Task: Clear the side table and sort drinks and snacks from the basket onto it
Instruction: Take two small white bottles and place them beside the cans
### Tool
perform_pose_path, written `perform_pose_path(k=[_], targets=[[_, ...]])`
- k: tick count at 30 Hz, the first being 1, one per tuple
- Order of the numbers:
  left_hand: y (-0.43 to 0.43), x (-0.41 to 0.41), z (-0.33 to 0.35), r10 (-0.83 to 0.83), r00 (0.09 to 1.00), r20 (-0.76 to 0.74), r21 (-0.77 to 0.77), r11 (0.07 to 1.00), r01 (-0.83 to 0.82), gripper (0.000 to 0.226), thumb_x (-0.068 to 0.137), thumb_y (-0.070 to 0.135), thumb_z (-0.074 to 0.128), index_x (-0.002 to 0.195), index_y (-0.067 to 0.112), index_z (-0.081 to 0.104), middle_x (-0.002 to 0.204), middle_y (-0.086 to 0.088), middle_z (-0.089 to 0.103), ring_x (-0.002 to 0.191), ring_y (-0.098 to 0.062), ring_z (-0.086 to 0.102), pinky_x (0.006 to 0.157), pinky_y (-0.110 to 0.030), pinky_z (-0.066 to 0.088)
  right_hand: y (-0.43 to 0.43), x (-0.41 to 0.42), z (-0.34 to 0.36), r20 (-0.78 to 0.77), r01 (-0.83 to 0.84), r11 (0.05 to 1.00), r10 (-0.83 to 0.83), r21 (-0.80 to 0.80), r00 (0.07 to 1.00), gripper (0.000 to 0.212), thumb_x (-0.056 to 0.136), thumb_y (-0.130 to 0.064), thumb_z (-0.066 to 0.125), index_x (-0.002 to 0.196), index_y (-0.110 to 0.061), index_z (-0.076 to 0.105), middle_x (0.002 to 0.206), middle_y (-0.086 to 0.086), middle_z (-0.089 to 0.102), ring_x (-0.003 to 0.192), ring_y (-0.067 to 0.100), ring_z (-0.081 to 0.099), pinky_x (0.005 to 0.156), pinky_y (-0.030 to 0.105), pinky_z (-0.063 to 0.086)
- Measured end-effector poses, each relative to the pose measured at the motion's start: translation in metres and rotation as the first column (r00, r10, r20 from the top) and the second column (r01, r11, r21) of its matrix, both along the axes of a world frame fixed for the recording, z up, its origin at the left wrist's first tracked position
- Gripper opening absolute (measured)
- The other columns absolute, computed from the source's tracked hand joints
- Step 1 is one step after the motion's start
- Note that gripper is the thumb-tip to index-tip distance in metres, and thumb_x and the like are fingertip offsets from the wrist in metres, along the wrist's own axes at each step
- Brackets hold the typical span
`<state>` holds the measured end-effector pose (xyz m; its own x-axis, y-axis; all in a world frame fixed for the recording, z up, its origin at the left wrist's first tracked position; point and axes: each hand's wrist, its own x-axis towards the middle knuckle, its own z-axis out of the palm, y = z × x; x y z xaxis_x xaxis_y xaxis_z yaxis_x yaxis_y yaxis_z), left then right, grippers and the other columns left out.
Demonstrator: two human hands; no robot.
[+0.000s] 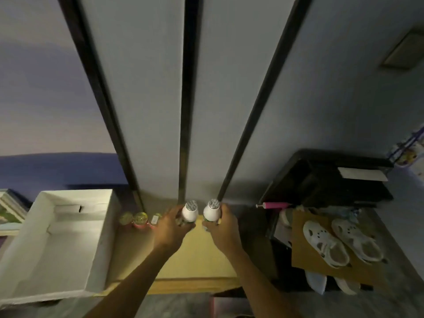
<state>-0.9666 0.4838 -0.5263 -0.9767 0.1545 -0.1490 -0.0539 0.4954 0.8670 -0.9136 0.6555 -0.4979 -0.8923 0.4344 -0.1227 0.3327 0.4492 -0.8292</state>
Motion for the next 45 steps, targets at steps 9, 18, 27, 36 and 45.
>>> perform_pose_path(k=[9, 18, 27, 36, 45], targets=[[0.041, -0.003, -0.121, 0.192, 0.981, -0.039, -0.063, 0.979, -0.194, 0.040, 0.081, 0.017, 0.088, 0.115, 0.019, 0.067, 0.105, 0.003, 0.071, 0.093, -0.021, 0.069, 0.078, -0.040, 0.057, 0.007, -0.026, -0.134, -0.004, -0.085, 0.996, 0.085, -0.034, 0.996, 0.052, 0.089, -0.017, 0.089, 0.131, -0.028, 0.060, 0.122, -0.015, 0.069, 0.111, 0.005, 0.066, 0.087, 0.008, 0.050], [0.045, -0.007, -0.138, 0.157, 0.972, -0.177, -0.172, 0.967, -0.188, 0.056, 0.089, 0.021, 0.081, 0.137, 0.025, 0.053, 0.123, -0.001, 0.072, 0.101, -0.024, 0.072, 0.078, -0.044, 0.062, 0.005, -0.036, -0.163, -0.021, -0.088, 0.996, 0.088, 0.010, 0.996, 0.062, 0.089, -0.021, 0.089, 0.142, -0.025, 0.056, 0.138, -0.006, 0.070, 0.127, 0.012, 0.065, 0.103, 0.032, 0.059], [0.036, -0.005, -0.111, 0.109, 0.967, -0.229, -0.245, 0.955, -0.166, 0.067, 0.085, 0.035, 0.084, 0.141, 0.027, 0.049, 0.132, -0.001, 0.065, 0.100, -0.024, 0.072, 0.073, -0.044, 0.063, 0.020, -0.037, -0.144, 0.095, -0.186, 0.983, 0.184, 0.007, 0.978, 0.081, 0.085, -0.032, 0.093, 0.151, -0.027, 0.047, 0.146, -0.006, 0.064, 0.133, 0.015, 0.062, 0.101, 0.024, 0.055], [-0.020, 0.016, -0.016, -0.027, 0.976, -0.216, -0.413, 0.908, -0.066, 0.089, 0.090, 0.080, 0.052, 0.160, 0.029, 0.030, 0.165, 0.002, 0.037, 0.143, -0.025, 0.048, 0.107, -0.046, 0.050, 0.025, -0.020, -0.041, 0.151, -0.343, 0.934, 0.327, 0.097, 0.933, 0.104, 0.085, -0.067, 0.079, 0.167, -0.032, 0.025, 0.172, -0.008, 0.035, 0.155, 0.019, 0.039, 0.111, 0.029, 0.042], [-0.103, -0.015, 0.209, -0.194, 0.928, -0.319, -0.580, 0.814, -0.029, 0.106, 0.082, 0.097, 0.026, 0.165, 0.032, 0.015, 0.174, 0.003, 0.010, 0.161, -0.022, 0.006, 0.129, -0.052, 0.013, 0.018, -0.046, 0.182, 0.173, -0.464, 0.780, 0.433, 0.420, 0.885, 0.120, 0.086, -0.084, 0.060, 0.173, -0.020, 0.007, 0.181, 0.005, 0.001, 0.167, 0.026, 0.002, 0.133, 0.046, 0.018]])
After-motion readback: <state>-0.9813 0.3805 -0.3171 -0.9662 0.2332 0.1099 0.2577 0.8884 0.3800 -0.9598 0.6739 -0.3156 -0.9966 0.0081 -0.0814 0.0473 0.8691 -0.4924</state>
